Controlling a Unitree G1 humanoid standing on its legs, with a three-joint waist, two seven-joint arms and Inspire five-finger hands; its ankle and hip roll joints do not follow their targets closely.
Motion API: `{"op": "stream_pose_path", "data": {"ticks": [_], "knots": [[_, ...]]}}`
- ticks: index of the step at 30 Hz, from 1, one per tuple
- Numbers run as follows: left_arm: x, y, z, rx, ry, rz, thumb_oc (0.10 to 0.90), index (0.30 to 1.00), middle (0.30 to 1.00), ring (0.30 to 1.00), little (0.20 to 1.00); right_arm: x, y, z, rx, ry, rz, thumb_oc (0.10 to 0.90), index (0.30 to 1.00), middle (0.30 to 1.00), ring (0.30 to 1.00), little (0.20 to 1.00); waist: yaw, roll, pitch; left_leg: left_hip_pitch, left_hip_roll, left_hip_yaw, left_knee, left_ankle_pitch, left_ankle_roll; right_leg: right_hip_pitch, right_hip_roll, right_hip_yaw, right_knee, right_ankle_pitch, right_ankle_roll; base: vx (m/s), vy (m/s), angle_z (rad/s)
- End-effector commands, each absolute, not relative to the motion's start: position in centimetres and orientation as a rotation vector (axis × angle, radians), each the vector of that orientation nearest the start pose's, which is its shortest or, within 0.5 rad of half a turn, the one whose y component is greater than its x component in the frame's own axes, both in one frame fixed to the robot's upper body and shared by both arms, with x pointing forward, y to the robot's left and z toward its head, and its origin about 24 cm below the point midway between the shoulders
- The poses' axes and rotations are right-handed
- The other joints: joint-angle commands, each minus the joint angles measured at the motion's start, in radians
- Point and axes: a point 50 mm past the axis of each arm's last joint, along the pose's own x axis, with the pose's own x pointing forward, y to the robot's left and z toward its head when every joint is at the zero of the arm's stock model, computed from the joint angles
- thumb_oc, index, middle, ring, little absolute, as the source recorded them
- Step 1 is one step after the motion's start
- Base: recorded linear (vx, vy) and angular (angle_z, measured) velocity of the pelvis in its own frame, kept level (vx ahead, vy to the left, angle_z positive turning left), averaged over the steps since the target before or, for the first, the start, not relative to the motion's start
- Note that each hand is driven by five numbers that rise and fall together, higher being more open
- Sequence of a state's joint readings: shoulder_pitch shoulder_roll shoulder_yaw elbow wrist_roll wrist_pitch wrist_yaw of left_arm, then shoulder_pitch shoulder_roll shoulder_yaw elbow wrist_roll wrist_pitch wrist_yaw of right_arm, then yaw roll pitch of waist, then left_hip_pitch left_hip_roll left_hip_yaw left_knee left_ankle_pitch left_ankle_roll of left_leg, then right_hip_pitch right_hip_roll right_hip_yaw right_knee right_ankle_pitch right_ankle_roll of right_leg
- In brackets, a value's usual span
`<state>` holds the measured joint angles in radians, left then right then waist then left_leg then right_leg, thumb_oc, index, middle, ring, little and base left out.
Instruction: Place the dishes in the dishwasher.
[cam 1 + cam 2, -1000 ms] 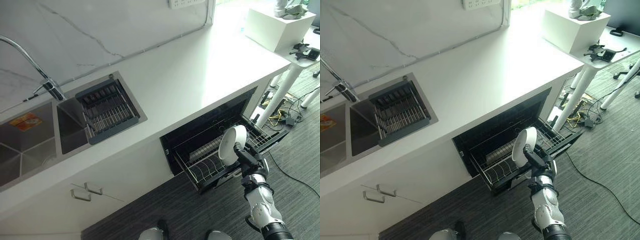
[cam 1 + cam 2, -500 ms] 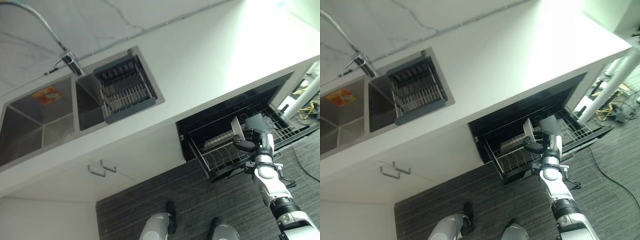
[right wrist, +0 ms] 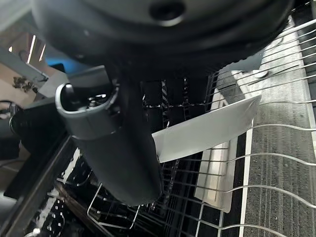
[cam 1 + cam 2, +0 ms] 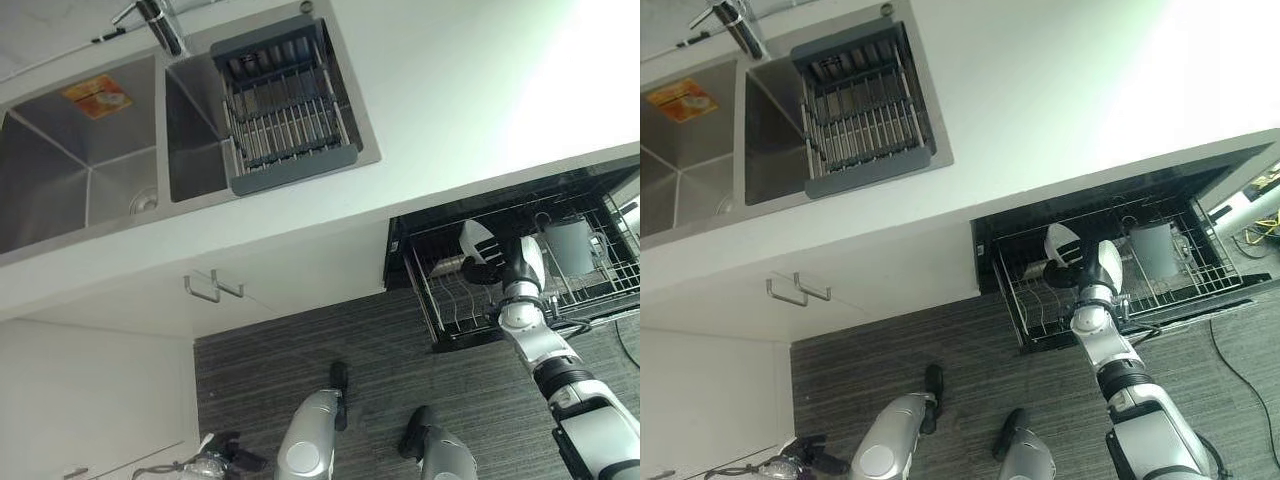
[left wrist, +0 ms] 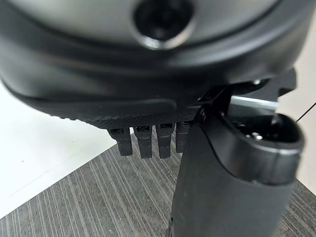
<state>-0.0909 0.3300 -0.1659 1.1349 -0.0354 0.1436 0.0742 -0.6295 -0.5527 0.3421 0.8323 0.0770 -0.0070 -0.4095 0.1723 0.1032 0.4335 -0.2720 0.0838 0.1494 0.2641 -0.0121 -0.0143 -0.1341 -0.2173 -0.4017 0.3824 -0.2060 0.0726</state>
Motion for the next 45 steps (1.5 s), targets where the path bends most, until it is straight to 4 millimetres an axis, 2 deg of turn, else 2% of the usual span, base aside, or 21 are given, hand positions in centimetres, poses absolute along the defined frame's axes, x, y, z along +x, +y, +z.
{"op": "stream_pose_path", "data": {"ticks": [1, 4, 5, 6, 10, 12, 13, 15, 19, 22, 24, 26, 27, 30, 33, 36, 37, 39, 41, 42, 45], "knots": [[11.9, 28.9, -13.6, 0.457, 1.228, 0.188, 0.8, 0.9, 0.9, 0.9, 0.9, 36.8, -26.9, 12.4, -0.756, -0.043, -0.433, 0.4, 0.3, 0.3, 0.3, 0.3, 0.01, -0.004, -0.03, -0.001, 0.015, 0.004, 0.036, -0.139, -0.035, 0.006, -0.001, 0.003, -0.082, 0.017, 0.029, -0.11, -0.035, 0.12], [12.6, 28.7, -13.5, 0.452, 1.212, 0.185, 0.8, 0.9, 0.9, 0.9, 0.9, 37.1, -27.5, 12.2, -0.746, 0.028, -0.434, 0.4, 0.3, 0.3, 0.3, 0.3, 0.025, 0.002, -0.014, -0.021, 0.013, -0.004, 0.036, -0.132, -0.035, -0.007, 0.003, -0.006, -0.082, 0.02, 0.026, -0.07, -0.033, 0.15], [12.9, 28.7, -13.4, 0.455, 1.203, 0.189, 0.8, 0.9, 0.9, 0.9, 0.9, 37.2, -27.9, 11.3, -0.686, 0.123, -0.415, 0.4, 0.3, 0.3, 0.3, 0.3, 0.036, 0.006, -0.002, -0.036, 0.012, -0.008, 0.036, -0.126, -0.035, -0.017, 0.005, -0.014, -0.08, 0.022, 0.024, -0.05, -0.037, 0.16], [13.0, 28.8, -13.3, 0.455, 1.2, 0.191, 0.8, 0.9, 0.9, 0.9, 0.9, 37.2, -28.0, 11.0, -0.667, 0.144, -0.415, 0.8, 0.9, 0.9, 0.9, 0.9, 0.039, 0.007, 0.0, -0.041, 0.012, -0.008, 0.036, -0.124, -0.034, -0.022, 0.004, -0.014, -0.075, 0.021, 0.024, -0.06, -0.041, 0.07], [13.1, 28.8, -13.3, 0.449, 1.2, 0.185, 0.8, 0.9, 0.9, 0.9, 0.9, 37.2, -27.6, 9.2, -0.519, 0.295, -0.252, 0.8, 0.9, 0.9, 0.9, 0.9, 0.045, 0.008, 0.008, -0.05, 0.01, -0.012, 0.036, -0.12, -0.037, -0.032, 0.006, -0.015, -0.061, 0.013, 0.021, 0.0, 0.006, 0.13], [13.0, 28.8, -13.3, 0.444, 1.205, 0.18, 0.8, 0.9, 0.9, 0.9, 0.9, 36.8, -27.2, 7.5, -0.456, 0.428, -0.136, 0.8, 0.9, 0.9, 0.9, 0.9, 0.049, 0.004, 0.008, -0.048, 0.009, -0.014, 0.036, -0.12, -0.036, -0.028, 0.007, -0.015, -0.06, 0.01, 0.02, 0.01, 0.002, 0.04], [13.1, 28.9, -13.3, 0.444, 1.201, 0.181, 0.8, 0.9, 0.9, 0.9, 0.9, 36.2, -26.9, 5.9, -0.437, 0.534, -0.057, 0.8, 0.9, 0.9, 0.9, 0.9, 0.053, -0.001, 0.007, -0.05, 0.011, -0.013, 0.036, -0.12, -0.035, -0.026, 0.007, -0.016, -0.064, 0.011, 0.021, 0.0, 0.0, 0.0], [13.5, 29.1, -13.1, 0.454, 1.197, 0.181, 0.8, 0.9, 0.9, 0.9, 0.9, 35.1, -26.7, 3.8, -0.421, 0.621, -0.006, 0.8, 0.9, 0.9, 0.9, 0.9, 0.061, -0.013, 0.003, -0.045, 0.016, -0.012, 0.036, -0.122, -0.034, -0.012, 0.011, -0.023, -0.075, 0.015, 0.024, 0.05, -0.06, 0.01], [13.5, 29.8, -12.8, 0.478, 1.196, 0.19, 0.8, 0.9, 0.9, 0.9, 0.9, 34.3, -27.3, 2.8, -0.402, 0.67, 0.005, 0.8, 0.9, 0.9, 0.9, 0.9, 0.071, -0.038, -0.009, -0.036, 0.026, -0.009, 0.036, -0.128, -0.035, 0.014, 0.019, -0.033, -0.082, 0.014, 0.027, 0.06, -0.09, 0.01], [13.1, 30.4, -12.6, 0.505, 1.207, 0.208, 0.8, 0.9, 0.9, 0.9, 0.9, 34.5, -26.6, 2.9, -0.236, 0.629, 0.029, 0.8, 0.9, 0.9, 0.9, 0.9, 0.08, -0.059, -0.018, -0.017, 0.03, -0.006, 0.036, -0.129, -0.037, 0.04, 0.022, -0.043, -0.082, 0.016, 0.029, 0.11, -0.104, 0.05], [12.7, 31.5, -12.2, 0.522, 1.223, 0.24, 0.8, 0.9, 0.9, 0.9, 0.9, 35.0, -25.8, 3.7, -0.118, 0.552, -0.014, 0.8, 0.9, 0.9, 0.9, 0.9, 0.082, -0.078, -0.021, -0.008, 0.036, -0.002, 0.036, -0.132, -0.034, 0.05, 0.028, -0.044, -0.082, 0.018, 0.031, 0.09, -0.135, 0.04], [12.3, 31.9, -12.2, 0.523, 1.232, 0.253, 0.8, 0.9, 0.9, 0.9, 0.9, 35.3, -25.7, 4.3, -0.099, 0.5, -0.035, 0.8, 0.9, 0.9, 0.9, 0.9, 0.078, -0.084, -0.022, -0.006, 0.04, 0.0, 0.036, -0.133, -0.032, 0.05, 0.032, -0.04, -0.082, 0.019, 0.032, 0.03, -0.075, -0.05], [11.8, 32.1, -12.3, 0.51, 1.24, 0.269, 0.8, 0.9, 0.9, 0.9, 0.9, 35.6, -25.3, 5.3, -0.071, 0.43, -0.048, 0.8, 0.9, 0.9, 0.9, 0.9, 0.067, -0.087, -0.019, -0.003, 0.044, 0.003, 0.036, -0.134, -0.032, 0.05, 0.039, -0.032, -0.082, 0.018, 0.03, 0.02, -0.039, -0.04], [11.0, 31.8, -12.6, 0.481, 1.25, 0.279, 0.8, 0.9, 0.9, 0.9, 0.9, 36.0, -24.6, 7.1, -0.049, 0.291, -0.053, 0.8, 0.9, 0.9, 0.9, 0.9, 0.045, -0.088, -0.013, 0.002, 0.051, 0.012, 0.036, -0.132, -0.032, 0.048, 0.045, -0.018, -0.082, 0.016, 0.028, 0.0, 0.02, -0.05], [10.1, 31.1, -13.2, 0.424, 1.256, 0.3, 0.8, 0.9, 0.9, 0.9, 0.9, 35.6, -23.4, 10.3, -0.001, 0.082, -0.05, 0.8, 0.9, 0.9, 0.9, 0.9, 0.005, -0.082, 0.0, 0.001, 0.056, 0.025, 0.036, -0.13, -0.029, 0.038, 0.048, 0.01, -0.082, 0.011, 0.023, -0.03, 0.059, -0.19], [9.3, 30.5, -13.6, 0.385, 1.259, 0.309, 0.8, 0.9, 0.9, 0.9, 0.9, 34.5, -22.3, 12.8, 0.022, -0.099, -0.009, 0.8, 0.9, 0.9, 0.9, 0.9, -0.022, -0.076, 0.009, 0.0, 0.057, 0.035, 0.036, -0.129, -0.025, 0.029, 0.048, 0.029, -0.082, 0.009, 0.023, -0.05, 0.07, -0.25], [9.3, 30.5, -13.6, 0.382, 1.259, 0.309, 0.8, 0.9, 0.9, 0.9, 0.9, 34.4, -22.2, 13.0, 0.028, -0.118, -0.003, 0.8, 0.9, 0.9, 0.9, 0.9, -0.024, -0.075, 0.009, 0.0, 0.057, 0.036, 0.036, -0.13, -0.025, 0.028, 0.048, 0.031, -0.082, 0.009, 0.023, -0.05, 0.069, -0.17], [8.6, 29.8, -14.1, 0.345, 1.259, 0.319, 0.8, 0.9, 0.9, 0.9, 0.9, 32.9, -21.1, 16.7, 0.02, -0.382, 0.001, 0.8, 0.9, 0.9, 0.9, 0.9, -0.049, -0.065, 0.012, -0.013, 0.064, 0.048, 0.036, -0.109, -0.018, 0.01, 0.049, 0.034, -0.082, 0.024, 0.014, -0.11, 0.107, -0.18], [8.4, 29.5, -14.2, 0.331, 1.26, 0.32, 0.8, 0.9, 0.9, 0.9, 0.9, 32.3, -20.9, 17.4, 0.005, -0.428, 0.014, 0.8, 0.9, 0.9, 0.9, 0.9, -0.058, -0.064, 0.012, -0.013, 0.063, 0.052, 0.036, -0.11, -0.019, 0.007, 0.047, 0.04, -0.082, 0.024, 0.016, -0.06, 0.094, -0.15], [8.1, 28.8, -14.5, 0.311, 1.262, 0.321, 0.8, 0.9, 0.9, 0.9, 0.9, 31.0, -20.8, 18.2, -0.01, -0.485, 0.027, 0.8, 0.9, 0.9, 0.9, 0.9, -0.074, -0.062, 0.011, -0.011, 0.062, 0.06, 0.036, -0.114, -0.018, 0.001, 0.042, 0.049, -0.082, 0.023, 0.016, -0.03, 0.099, -0.21], [7.1, 28.3, -14.9, 0.285, 1.269, 0.326, 0.8, 0.9, 0.9, 0.9, 0.9, 29.3, -21.4, 19.0, -0.006, -0.587, -0.009, 0.8, 0.9, 0.9, 0.9, 0.9, -0.092, -0.062, 0.008, -0.006, 0.063, 0.075, 0.036, -0.119, -0.017, -0.002, 0.035, 0.061, -0.082, 0.021, 0.02, -0.02, 0.073, -0.12]]}}
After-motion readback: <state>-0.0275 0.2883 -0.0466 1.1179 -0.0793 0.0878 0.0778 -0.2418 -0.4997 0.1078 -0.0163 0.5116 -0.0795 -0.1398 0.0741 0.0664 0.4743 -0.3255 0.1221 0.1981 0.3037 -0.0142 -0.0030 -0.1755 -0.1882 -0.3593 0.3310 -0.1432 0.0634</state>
